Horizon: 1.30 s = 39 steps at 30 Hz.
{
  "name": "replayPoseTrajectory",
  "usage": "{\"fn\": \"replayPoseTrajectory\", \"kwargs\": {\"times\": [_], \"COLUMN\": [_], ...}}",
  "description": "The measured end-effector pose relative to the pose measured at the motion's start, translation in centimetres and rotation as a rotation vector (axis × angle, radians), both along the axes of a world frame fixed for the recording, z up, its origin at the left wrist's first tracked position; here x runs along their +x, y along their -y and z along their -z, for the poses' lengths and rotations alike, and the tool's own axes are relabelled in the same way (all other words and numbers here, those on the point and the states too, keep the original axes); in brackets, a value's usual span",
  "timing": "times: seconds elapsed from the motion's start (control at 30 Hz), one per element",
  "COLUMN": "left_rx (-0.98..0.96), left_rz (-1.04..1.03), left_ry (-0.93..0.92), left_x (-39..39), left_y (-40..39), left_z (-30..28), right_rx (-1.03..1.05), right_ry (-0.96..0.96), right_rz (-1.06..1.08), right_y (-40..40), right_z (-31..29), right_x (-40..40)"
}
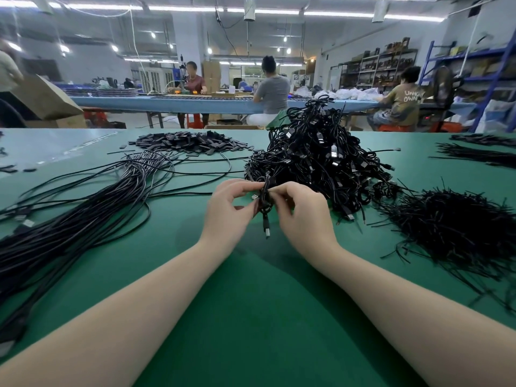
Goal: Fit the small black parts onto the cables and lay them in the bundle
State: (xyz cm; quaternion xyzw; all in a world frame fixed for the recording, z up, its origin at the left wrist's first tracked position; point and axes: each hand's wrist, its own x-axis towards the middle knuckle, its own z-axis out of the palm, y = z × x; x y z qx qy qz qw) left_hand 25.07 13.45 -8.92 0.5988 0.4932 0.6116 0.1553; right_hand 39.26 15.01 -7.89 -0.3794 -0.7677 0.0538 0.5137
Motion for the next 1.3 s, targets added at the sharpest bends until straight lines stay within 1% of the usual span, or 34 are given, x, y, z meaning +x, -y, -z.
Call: {"fn": "replayPoseTrajectory", "kwargs": {"times": [0.13,0.27,0.33,0.4,0.5,0.53,0.6,0.67,0.73,0.8,0.83,0.9,0.93,1.0,1.07,1.1,1.13,1.17,1.23,1.27,1.3], "left_rx": [0.014,-0.106,-0.171,-0.294,-0.525,-0.582,-0.639,-0.628,-0.605,-0.581,-0.557,-0.510,-0.494,-0.470,-0.460,-0.458,-0.457,-0.457,-0.451,-0.440,-0.424], "left_rz": [0.043,0.036,0.090,0.211,0.474,0.535,0.614,0.638,0.583,0.500,0.473,0.455,0.456,0.468,0.487,0.489,0.482,0.470,0.442,0.421,0.377], "left_ry": [0.006,0.066,0.117,0.219,0.460,0.494,0.506,0.501,0.501,0.541,0.555,0.525,0.498,0.452,0.415,0.410,0.411,0.412,0.409,0.407,0.405], "left_x": [0.4,1.1,1.4,1.3,0.6,0.0,-0.9,-1.1,-0.8,-0.5,-0.4,-0.6,-0.7,-0.8,-0.7,-0.6,-0.6,-0.5,-0.2,0.0,0.2], "left_y": [-0.1,-0.1,0.0,0.2,0.5,0.6,0.8,0.9,0.7,0.3,0.1,0.0,0.0,0.1,0.3,0.4,0.4,0.4,0.5,0.4,0.4], "left_z": [0.3,0.4,0.0,-0.5,-1.3,-1.5,-1.8,-1.8,-1.5,-1.2,-1.0,-0.9,-0.8,-0.7,-0.8,-0.8,-0.8,-0.8,-0.8,-0.8,-0.8], "right_rx": [0.084,0.226,0.328,0.434,0.585,0.622,0.659,0.660,0.635,0.598,0.611,0.662,0.637,0.456,0.168,0.082,0.049,0.075,0.196,0.214,0.184], "right_ry": [0.008,0.073,0.134,0.184,0.238,0.252,0.275,0.293,0.313,0.330,0.326,0.299,0.297,0.353,0.528,0.620,0.700,0.738,0.697,0.691,0.711], "right_rz": [0.083,0.174,0.218,0.252,0.278,0.278,0.255,0.213,0.152,0.105,0.118,0.244,0.350,0.565,0.666,0.671,0.679,0.672,0.588,0.505,0.414], "right_y": [0.1,0.3,0.3,0.1,0.0,0.0,0.2,0.6,0.9,0.8,0.4,-1.0,-2.5,-6.1,-8.8,-9.6,-9.5,-8.9,-6.8,-5.5,-3.9], "right_z": [-0.1,-0.1,-0.1,-0.1,-0.1,-0.1,-0.2,-0.6,-2.0,-4.9,-7.0,-12.0,-14.8,-20.6,-24.2,-24.8,-24.4,-23.3,-19.0,-15.9,-12.4], "right_x": [0.1,0.0,0.0,0.0,0.0,0.0,-0.1,0.0,0.3,0.5,0.6,0.4,0.2,0.6,1.1,1.1,0.6,-0.1,-1.7,-2.5,-3.1]}}
